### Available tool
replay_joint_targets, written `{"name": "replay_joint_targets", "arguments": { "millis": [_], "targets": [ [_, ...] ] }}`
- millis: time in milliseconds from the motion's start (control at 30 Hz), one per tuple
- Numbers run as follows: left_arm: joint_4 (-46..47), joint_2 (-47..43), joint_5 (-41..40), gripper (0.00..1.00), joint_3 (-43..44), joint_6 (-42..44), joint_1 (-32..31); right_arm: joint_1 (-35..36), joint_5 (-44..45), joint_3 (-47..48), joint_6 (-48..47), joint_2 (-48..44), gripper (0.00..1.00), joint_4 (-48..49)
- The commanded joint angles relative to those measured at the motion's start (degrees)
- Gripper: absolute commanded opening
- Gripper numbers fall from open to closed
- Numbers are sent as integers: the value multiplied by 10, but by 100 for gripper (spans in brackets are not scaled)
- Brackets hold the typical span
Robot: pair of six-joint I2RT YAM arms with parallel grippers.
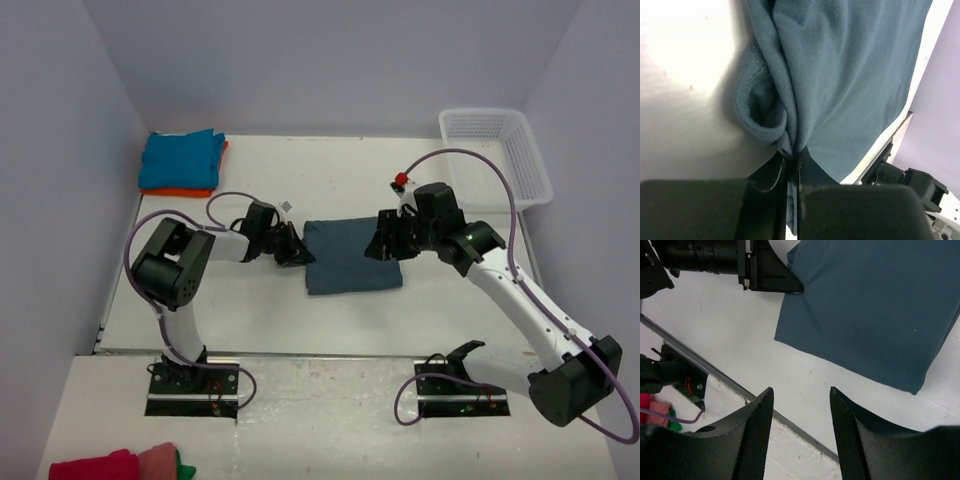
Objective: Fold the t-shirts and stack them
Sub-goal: Put the neatly folded tshirt into the corner of the board with the left arm
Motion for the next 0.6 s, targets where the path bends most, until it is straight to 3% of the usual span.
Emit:
{"name": "replay_joint_targets", "arguments": {
  "millis": [0, 200, 400, 567],
  "targets": [
    [-76, 39, -94, 0, 37, 39, 5, -3, -13, -19, 4, -3, 50, 15],
    [-135, -17, -112, 0, 101, 114, 3, -3, -7, -30, 0, -4, 50, 20],
    [-233, -122, -227, 0, 160, 230, 4, -3, -8, -36, -3, 3, 50, 25],
    [-306, -131, -263, 0, 232, 308, 15, -2, -17, -41, 0, 10, 50, 37]
  ]
}}
